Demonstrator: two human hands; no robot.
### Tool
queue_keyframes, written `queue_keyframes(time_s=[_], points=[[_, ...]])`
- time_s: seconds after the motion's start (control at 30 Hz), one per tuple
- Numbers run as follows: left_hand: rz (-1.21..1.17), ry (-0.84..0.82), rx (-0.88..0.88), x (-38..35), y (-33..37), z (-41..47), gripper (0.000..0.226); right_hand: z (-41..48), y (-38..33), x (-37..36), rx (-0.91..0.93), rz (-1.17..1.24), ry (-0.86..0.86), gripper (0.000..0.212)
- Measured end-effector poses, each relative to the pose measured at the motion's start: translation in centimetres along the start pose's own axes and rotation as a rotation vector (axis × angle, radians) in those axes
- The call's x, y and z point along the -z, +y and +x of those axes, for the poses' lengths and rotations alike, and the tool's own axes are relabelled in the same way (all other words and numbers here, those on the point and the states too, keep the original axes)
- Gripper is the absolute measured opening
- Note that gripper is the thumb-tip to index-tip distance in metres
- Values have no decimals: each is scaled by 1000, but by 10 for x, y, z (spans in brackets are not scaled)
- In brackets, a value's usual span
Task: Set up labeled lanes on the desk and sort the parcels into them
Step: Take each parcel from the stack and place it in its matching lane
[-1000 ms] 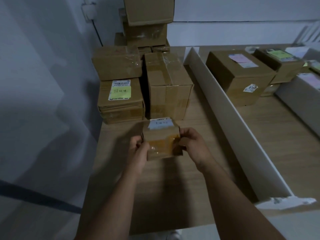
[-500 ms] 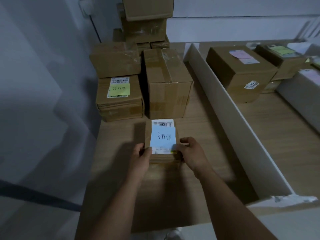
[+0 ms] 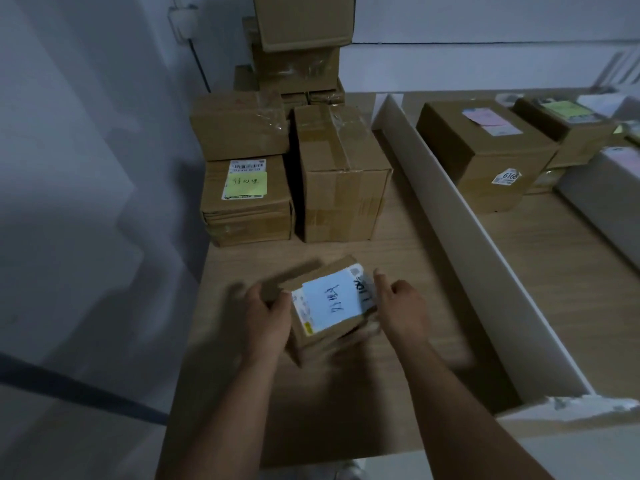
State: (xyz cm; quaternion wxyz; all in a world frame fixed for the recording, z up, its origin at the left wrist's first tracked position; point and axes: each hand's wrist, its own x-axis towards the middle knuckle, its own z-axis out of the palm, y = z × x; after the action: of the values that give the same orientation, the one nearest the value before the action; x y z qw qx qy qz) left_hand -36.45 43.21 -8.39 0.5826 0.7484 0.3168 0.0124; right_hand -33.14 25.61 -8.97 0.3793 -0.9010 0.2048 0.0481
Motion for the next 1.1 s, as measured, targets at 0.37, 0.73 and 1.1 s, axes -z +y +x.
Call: queue_keyframes(time_s=[0.37, 0.73, 1.1], points=[[381, -9, 116, 8, -8, 7, 85, -8, -4, -9, 79, 275, -180, 34], [-11, -160, 5, 12, 0, -4, 30, -17, -13, -12, 75, 256, -181, 35], [136, -245, -51, 10, -3, -18, 18, -41, -16, -16, 51, 197, -192, 20]])
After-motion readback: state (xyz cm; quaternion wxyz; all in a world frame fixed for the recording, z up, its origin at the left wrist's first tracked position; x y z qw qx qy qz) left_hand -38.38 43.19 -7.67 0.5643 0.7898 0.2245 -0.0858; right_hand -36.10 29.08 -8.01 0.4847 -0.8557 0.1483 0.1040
